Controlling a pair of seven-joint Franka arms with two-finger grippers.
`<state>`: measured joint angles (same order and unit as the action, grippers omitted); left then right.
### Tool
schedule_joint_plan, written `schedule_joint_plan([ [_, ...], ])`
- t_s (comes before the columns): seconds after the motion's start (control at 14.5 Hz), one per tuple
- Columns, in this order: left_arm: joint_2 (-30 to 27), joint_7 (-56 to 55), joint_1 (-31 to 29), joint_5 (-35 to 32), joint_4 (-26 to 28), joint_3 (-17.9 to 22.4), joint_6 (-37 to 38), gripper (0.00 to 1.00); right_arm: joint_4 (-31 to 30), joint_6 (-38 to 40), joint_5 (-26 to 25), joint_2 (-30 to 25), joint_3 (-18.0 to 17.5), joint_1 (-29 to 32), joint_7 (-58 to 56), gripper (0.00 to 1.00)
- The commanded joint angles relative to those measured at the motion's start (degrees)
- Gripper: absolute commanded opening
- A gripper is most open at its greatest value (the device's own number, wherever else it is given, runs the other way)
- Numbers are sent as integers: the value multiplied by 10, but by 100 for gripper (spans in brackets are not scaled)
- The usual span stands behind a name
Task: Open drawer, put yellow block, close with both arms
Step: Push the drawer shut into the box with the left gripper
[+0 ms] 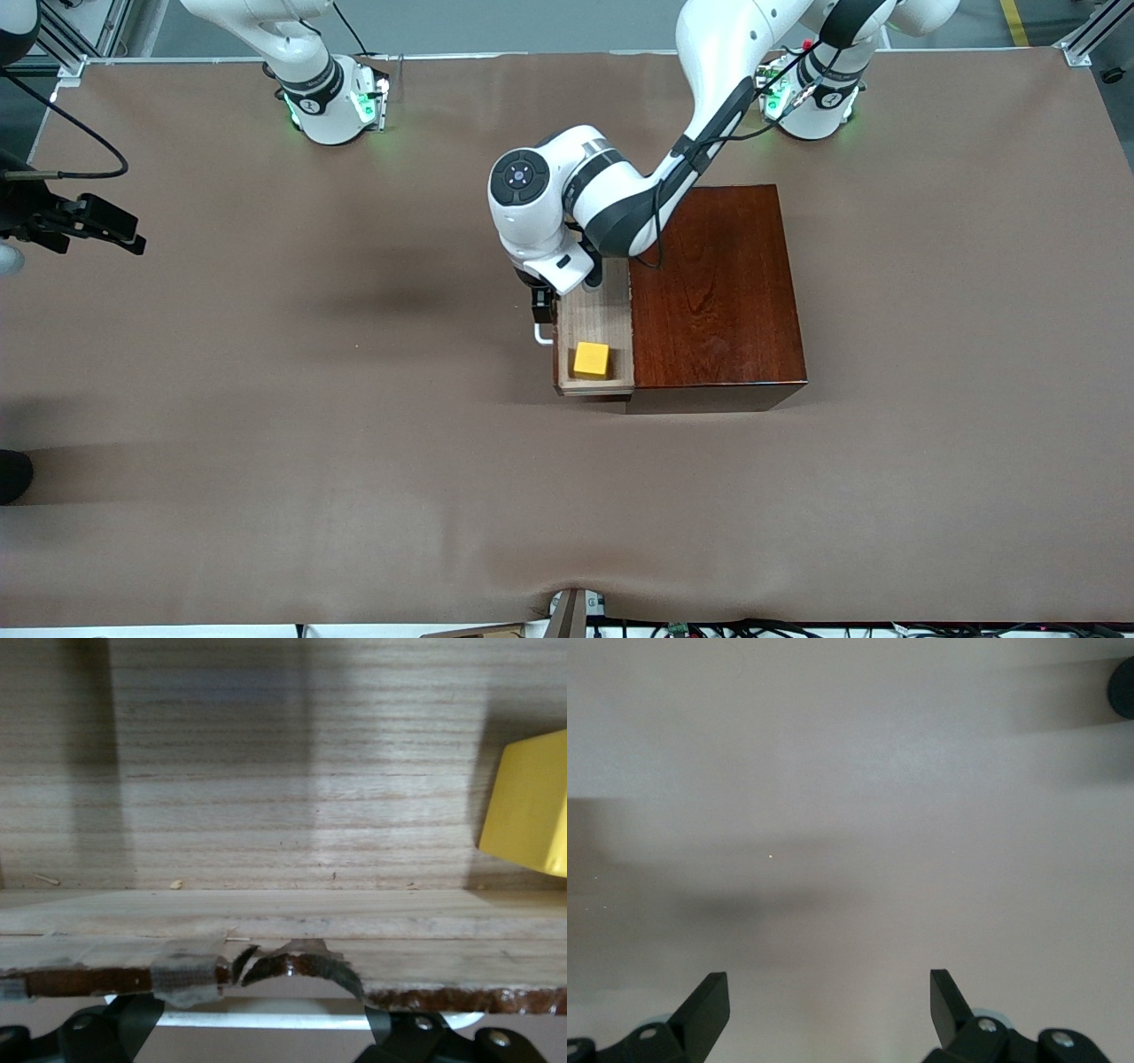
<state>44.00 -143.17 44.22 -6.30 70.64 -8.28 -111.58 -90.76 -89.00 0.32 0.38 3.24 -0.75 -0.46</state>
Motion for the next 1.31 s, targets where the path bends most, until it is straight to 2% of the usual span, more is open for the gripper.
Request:
schedule_joint_plan([
  [0.0, -15, 1, -5, -32, 16, 14, 58, 100, -11, -1, -8, -13, -11, 13, -5, 100],
  [0.55, -32, -9, -2, -33, 18, 56, 118, 100, -11, -1, -8, -13, -11, 13, -5, 100],
  [1.24, -39, -19, -2, -52, 20, 67, 161, 100, -11, -3, -8, -13, -11, 14, -5, 100],
])
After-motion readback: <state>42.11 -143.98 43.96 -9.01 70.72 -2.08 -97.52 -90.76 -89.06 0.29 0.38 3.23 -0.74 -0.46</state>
